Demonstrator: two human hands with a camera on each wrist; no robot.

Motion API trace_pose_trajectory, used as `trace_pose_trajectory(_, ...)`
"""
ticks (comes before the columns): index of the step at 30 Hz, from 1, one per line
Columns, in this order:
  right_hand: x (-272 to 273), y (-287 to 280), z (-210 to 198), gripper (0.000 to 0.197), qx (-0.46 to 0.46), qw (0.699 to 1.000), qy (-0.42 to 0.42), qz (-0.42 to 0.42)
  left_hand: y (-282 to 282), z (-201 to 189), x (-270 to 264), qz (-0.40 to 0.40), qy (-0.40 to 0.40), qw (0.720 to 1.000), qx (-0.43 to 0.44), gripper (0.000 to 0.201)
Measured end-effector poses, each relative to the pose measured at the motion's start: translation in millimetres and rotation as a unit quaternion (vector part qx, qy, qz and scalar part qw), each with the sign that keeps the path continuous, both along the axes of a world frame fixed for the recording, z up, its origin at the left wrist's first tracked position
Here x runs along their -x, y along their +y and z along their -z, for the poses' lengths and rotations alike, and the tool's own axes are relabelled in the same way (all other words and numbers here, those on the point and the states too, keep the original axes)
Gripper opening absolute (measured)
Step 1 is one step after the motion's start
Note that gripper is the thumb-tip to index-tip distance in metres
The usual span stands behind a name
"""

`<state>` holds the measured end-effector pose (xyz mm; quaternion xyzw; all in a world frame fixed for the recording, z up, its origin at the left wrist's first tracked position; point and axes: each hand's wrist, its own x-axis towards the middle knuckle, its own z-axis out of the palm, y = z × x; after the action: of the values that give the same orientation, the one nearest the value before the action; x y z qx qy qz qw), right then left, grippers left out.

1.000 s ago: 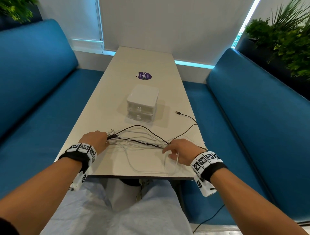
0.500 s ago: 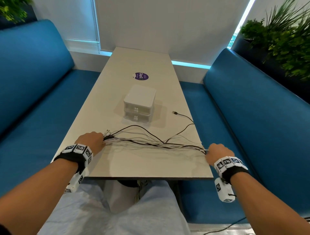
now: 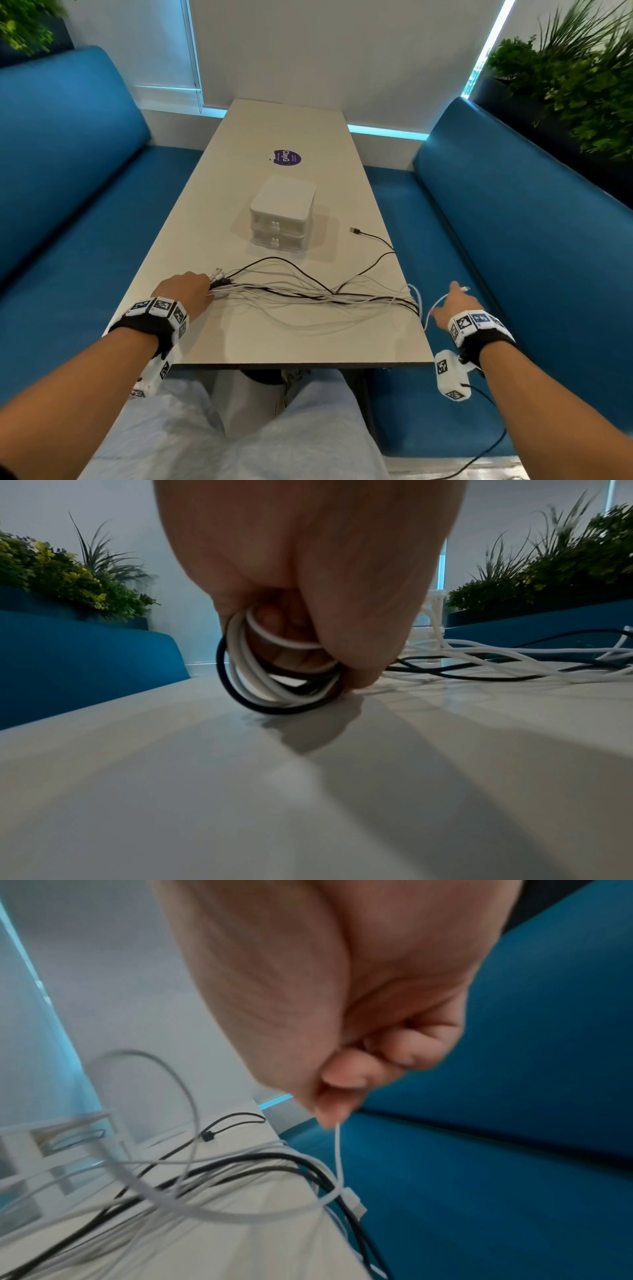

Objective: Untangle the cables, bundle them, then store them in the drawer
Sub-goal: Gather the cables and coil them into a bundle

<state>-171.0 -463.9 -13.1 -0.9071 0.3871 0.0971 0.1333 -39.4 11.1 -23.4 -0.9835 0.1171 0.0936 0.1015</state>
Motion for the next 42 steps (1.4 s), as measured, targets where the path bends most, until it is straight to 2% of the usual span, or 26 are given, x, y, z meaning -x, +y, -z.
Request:
trace_pose_trajectory(1, -2, 1, -2, 0.066, 0.006, 0.999, -0.039, -0.004, 0, 0, 0, 0.001, 0.000, 1.000, 0.001, 0.029)
trace_pose_trajectory(2, -6, 2, -1, 0.068, -0.023, 0.997, -0.077, -0.007, 0, 0, 0, 0.001, 0.001, 1.000, 0.001, 0.029)
trace_pose_trajectory(5, -11, 16, -7, 0.070, -0.162, 0.975, -0.152, -0.034, 0, 1, 1, 0.001, -0.001, 1.000, 0.006, 0.030)
trace_pose_trajectory(8, -14, 40, -16, 0.049, -0.202, 0.950, -0.220, -0.093, 0, 1, 1, 0.002, -0.004, 1.000, 0.003, 0.030)
trace_pose_trajectory(10, -17, 55, -23, 0.052, -0.179, 0.952, -0.207, -0.137, 0, 2, 1, 0.004, -0.006, 1.000, 0.001, 0.030)
trace_pose_trajectory(13, -20, 80, -29, 0.067, -0.151, 0.955, -0.118, -0.228, 0, 2, 1, 0.003, -0.007, 1.000, 0.004, 0.030)
trace_pose_trajectory(15, -24, 90, -20, 0.089, -0.115, 0.949, -0.029, -0.291, 0, 2, 1, 0.001, -0.005, 1.000, 0.006, 0.030)
trace_pose_trajectory(16, -25, 93, -15, 0.098, -0.102, 0.950, 0.001, -0.295, 0, 2, 1, 0.001, -0.005, 1.000, 0.006, 0.031)
trace_pose_trajectory(18, -30, 90, -3, 0.099, -0.081, 0.962, 0.008, -0.259, 0, 2, 1, 0.002, -0.003, 1.000, 0.003, 0.031)
trace_pose_trajectory(21, -24, 88, -6, 0.061, 0.022, 0.968, 0.004, -0.251, 2, 1, 2, 0.003, 0.004, 1.000, 0.001, 0.030)
trace_pose_trajectory(23, -17, 80, -10, 0.047, 0.064, 0.972, 0.021, -0.223, 1, -1, 3, 0.010, 0.008, 1.000, -0.004, 0.030)
trace_pose_trajectory(28, -9, 47, -1, 0.035, 0.119, 0.987, 0.030, -0.106, -8, -4, 7, 0.020, 0.019, 1.000, 0.014, 0.027)
trace_pose_trajectory(30, -8, 40, 2, 0.032, 0.105, 0.991, 0.046, -0.068, -14, -4, 9, 0.013, 0.028, 0.998, 0.049, 0.028)
trace_pose_trajectory(33, -12, 45, 3, 0.044, 0.088, 0.994, 0.014, -0.066, -19, -6, 9, 0.003, 0.044, 0.985, 0.168, 0.033)
trace_pose_trajectory(36, -24, 64, -1, 0.059, 0.062, 0.990, -0.065, -0.105, -28, -21, 8, 0.026, 0.078, 0.959, 0.272, 0.059)
trace_pose_trajectory(38, -32, 86, -9, 0.060, 0.026, 0.981, -0.136, -0.138, -36, -38, 10, 0.036, 0.083, 0.941, 0.325, 0.072)
trace_pose_trajectory(40, -41, 109, -19, 0.053, 0.024, 0.960, -0.208, -0.189, -45, -50, 8, 0.022, 0.083, 0.916, 0.392, 0.065)
trace_pose_trajectory(42, -47, 133, -29, 0.048, -0.014, 0.934, -0.251, -0.253, -49, -54, 2, -0.010, 0.091, 0.868, 0.489, 0.044)
